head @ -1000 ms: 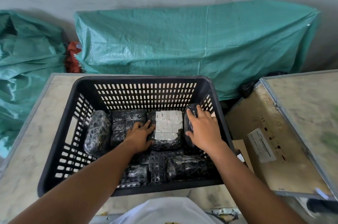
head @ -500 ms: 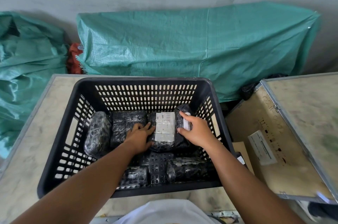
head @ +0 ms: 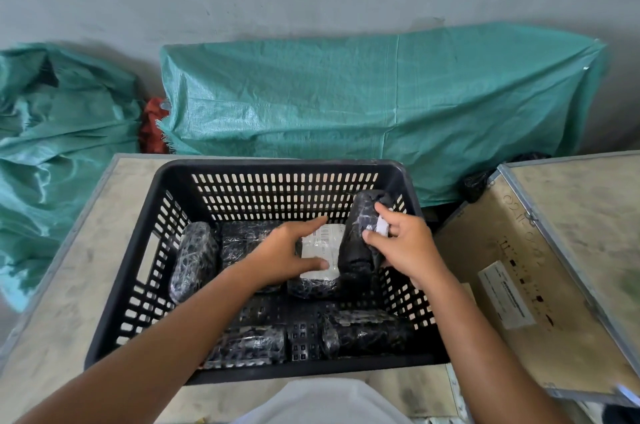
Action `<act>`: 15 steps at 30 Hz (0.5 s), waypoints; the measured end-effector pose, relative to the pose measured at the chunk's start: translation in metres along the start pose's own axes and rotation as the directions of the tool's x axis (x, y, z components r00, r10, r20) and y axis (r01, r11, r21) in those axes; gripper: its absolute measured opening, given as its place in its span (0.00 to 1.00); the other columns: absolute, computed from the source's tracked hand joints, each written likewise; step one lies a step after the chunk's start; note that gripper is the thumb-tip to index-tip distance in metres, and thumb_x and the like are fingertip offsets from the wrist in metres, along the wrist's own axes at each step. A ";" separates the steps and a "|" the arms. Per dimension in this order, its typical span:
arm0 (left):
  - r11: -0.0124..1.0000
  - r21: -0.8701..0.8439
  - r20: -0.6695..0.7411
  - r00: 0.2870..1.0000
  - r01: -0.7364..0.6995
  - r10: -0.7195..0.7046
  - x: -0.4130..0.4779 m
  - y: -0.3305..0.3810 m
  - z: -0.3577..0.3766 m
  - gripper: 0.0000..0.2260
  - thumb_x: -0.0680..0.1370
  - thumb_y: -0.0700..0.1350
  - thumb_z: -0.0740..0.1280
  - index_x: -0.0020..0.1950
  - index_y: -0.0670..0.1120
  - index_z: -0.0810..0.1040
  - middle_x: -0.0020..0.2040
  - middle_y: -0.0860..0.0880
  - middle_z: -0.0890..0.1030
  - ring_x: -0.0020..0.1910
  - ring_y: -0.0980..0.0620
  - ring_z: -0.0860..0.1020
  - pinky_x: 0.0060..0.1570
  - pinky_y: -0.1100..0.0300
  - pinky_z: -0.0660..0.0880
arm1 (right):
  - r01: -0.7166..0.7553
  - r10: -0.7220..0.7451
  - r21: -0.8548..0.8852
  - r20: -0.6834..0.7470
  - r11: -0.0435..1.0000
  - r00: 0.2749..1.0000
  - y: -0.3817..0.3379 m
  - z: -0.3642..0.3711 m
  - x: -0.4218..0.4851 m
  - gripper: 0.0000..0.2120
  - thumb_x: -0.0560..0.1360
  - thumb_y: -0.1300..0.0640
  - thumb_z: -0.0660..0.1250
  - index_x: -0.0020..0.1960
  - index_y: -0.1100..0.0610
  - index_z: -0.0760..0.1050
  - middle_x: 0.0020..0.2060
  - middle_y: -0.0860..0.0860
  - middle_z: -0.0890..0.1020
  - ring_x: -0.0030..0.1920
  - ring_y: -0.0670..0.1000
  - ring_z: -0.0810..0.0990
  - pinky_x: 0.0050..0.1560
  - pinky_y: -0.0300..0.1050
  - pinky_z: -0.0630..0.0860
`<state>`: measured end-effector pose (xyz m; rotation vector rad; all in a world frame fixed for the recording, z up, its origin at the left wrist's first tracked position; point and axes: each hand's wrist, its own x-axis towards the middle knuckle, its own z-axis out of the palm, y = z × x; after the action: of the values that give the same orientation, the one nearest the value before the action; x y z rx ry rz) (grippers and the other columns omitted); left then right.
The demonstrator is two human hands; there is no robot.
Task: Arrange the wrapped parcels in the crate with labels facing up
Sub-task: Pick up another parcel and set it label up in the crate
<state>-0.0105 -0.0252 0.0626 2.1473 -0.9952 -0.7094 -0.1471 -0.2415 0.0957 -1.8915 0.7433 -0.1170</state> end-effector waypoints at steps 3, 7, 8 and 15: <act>0.981 -0.147 0.026 0.991 -0.128 0.133 -0.016 0.032 0.006 0.57 0.64 0.66 0.79 0.81 0.68 0.43 0.81 0.61 0.61 0.79 0.59 0.61 0.77 0.54 0.60 | -0.017 0.020 0.250 -0.010 0.968 1.000 -0.025 -0.005 -0.005 0.34 0.73 0.58 0.79 0.76 0.51 0.72 0.52 0.47 0.89 0.51 0.45 0.88 0.51 0.54 0.86; 0.941 -0.079 -0.284 0.912 -0.330 0.297 -0.027 0.052 0.017 0.58 0.74 0.49 0.78 0.82 0.57 0.32 0.83 0.55 0.57 0.80 0.53 0.63 0.75 0.53 0.66 | -0.039 0.030 0.482 0.025 0.876 0.999 -0.053 -0.004 -0.007 0.32 0.72 0.61 0.80 0.74 0.55 0.74 0.49 0.44 0.89 0.48 0.45 0.88 0.38 0.47 0.86; 0.916 0.014 -0.379 0.846 -0.401 0.376 -0.028 0.054 0.016 0.54 0.76 0.45 0.76 0.82 0.53 0.33 0.82 0.50 0.58 0.80 0.50 0.63 0.75 0.53 0.66 | -0.042 0.023 0.500 0.043 0.865 0.999 -0.059 -0.004 -0.008 0.32 0.72 0.60 0.80 0.74 0.55 0.73 0.49 0.44 0.89 0.48 0.46 0.89 0.38 0.46 0.85; 0.798 0.144 -0.525 0.639 -0.585 0.563 -0.031 0.056 -0.003 0.41 0.78 0.30 0.67 0.83 0.56 0.53 0.76 0.33 0.64 0.78 0.42 0.64 0.72 0.52 0.69 | 0.063 -0.123 0.435 0.112 0.898 0.986 -0.084 -0.010 -0.019 0.30 0.77 0.53 0.75 0.76 0.46 0.71 0.50 0.48 0.89 0.47 0.54 0.90 0.41 0.53 0.86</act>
<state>-0.0508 -0.0270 0.1130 1.6693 -1.2195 0.2020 -0.1296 -0.2173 0.1775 -1.4926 0.4837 -0.1935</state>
